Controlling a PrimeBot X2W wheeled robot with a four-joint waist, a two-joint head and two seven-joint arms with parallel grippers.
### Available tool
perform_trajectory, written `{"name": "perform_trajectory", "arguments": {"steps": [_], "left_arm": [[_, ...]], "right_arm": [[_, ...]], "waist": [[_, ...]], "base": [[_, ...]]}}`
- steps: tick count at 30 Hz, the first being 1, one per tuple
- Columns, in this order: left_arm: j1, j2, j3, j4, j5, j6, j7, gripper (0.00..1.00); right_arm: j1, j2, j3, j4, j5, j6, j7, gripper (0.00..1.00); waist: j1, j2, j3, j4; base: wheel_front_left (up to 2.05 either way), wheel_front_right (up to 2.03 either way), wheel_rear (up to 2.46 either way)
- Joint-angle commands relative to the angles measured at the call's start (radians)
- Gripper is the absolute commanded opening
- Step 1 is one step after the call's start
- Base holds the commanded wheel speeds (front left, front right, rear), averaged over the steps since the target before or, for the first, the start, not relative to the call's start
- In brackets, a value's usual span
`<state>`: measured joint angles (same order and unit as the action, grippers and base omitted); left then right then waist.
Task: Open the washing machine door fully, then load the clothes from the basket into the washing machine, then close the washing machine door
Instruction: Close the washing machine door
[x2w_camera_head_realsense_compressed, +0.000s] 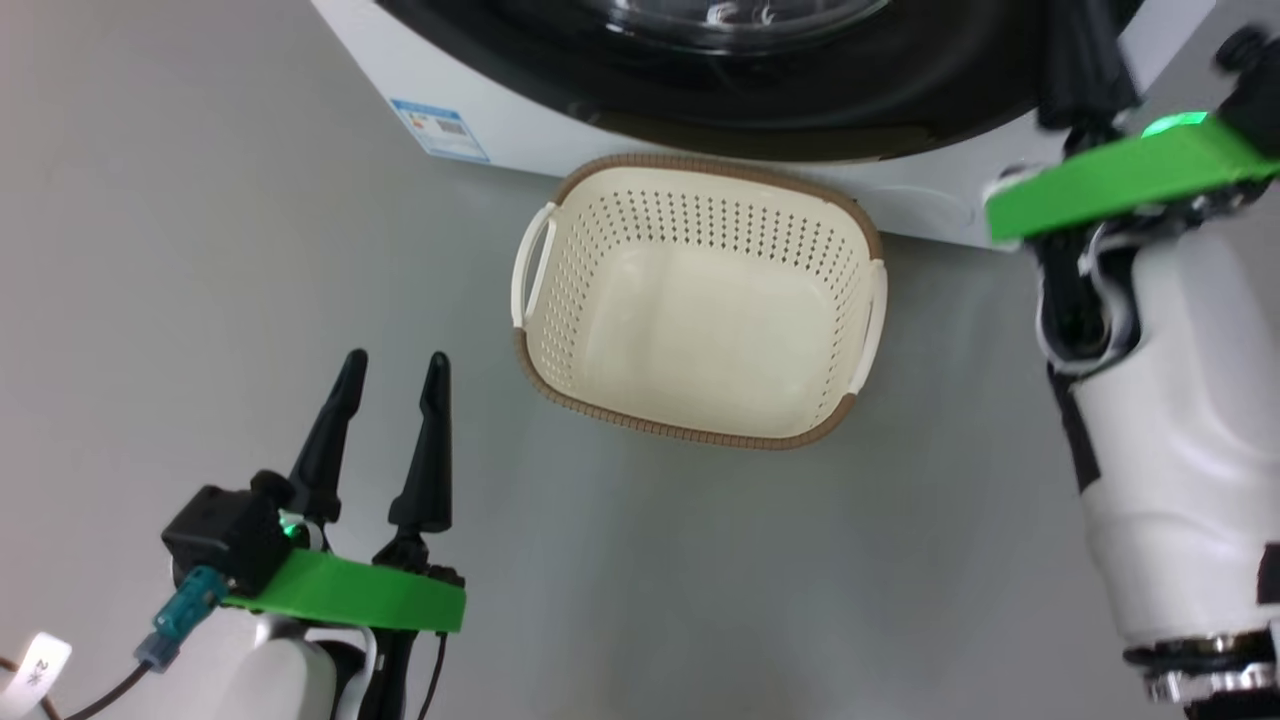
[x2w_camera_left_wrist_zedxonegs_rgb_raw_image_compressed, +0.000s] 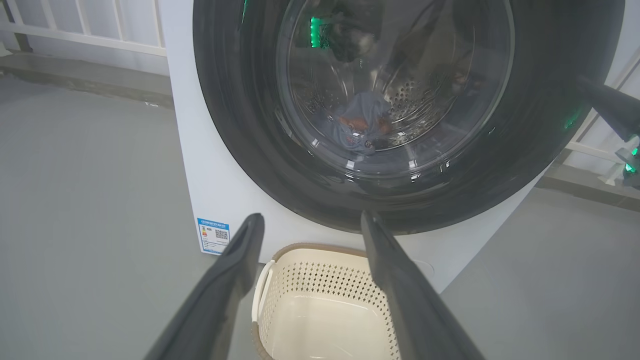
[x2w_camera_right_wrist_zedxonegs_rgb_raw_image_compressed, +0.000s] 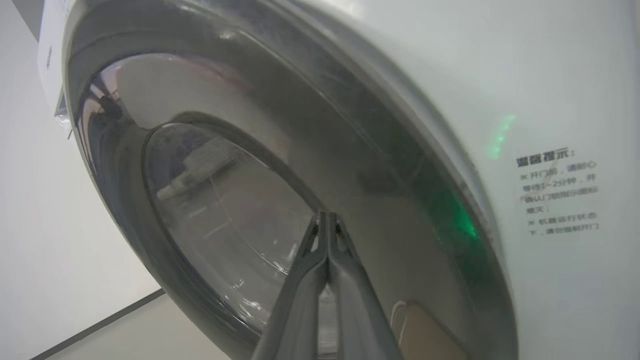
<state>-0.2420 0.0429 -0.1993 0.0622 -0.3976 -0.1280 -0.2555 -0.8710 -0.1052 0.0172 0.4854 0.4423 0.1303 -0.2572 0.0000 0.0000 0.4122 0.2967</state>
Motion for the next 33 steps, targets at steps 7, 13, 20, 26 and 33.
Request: {"name": "perform_trajectory", "arguments": {"steps": [7,13,20,26,33], "left_arm": [[0.058,0.046,0.059,0.018,0.008,-0.003,-0.006,1.00],[0.095,0.069,0.080,0.054,0.000,-0.003,-0.006,1.00],[0.139,0.103,0.099,0.078,0.009,-0.003,-0.006,1.00],[0.149,0.118,0.106,0.082,0.026,-0.003,-0.006,1.00],[0.157,0.133,0.119,0.099,0.021,-0.003,-0.006,1.00]], "right_arm": [[0.139,0.023,0.061,-0.035,0.032,0.000,-0.005,0.16],[0.260,0.015,0.092,-0.032,0.046,0.000,-0.005,1.00],[0.379,0.000,0.107,-0.039,0.041,0.000,-0.005,1.00],[0.460,-0.017,0.108,-0.057,0.029,0.000,-0.005,1.00],[0.544,-0.039,0.103,-0.067,0.022,0.000,-0.005,1.00]], "waist": [[0.0000,0.0000,-0.093,-0.051],[0.0000,0.0000,-0.155,-0.087],[0.0000,0.0000,-0.222,-0.142],[0.0000,0.0000,-0.250,-0.187],[0.0000,0.0000,-0.286,-0.236]], "base": [[0.00,0.00,0.00],[0.00,0.00,0.00],[0.00,0.00,0.00],[0.00,0.00,0.00],[0.00,0.00,0.00]]}}
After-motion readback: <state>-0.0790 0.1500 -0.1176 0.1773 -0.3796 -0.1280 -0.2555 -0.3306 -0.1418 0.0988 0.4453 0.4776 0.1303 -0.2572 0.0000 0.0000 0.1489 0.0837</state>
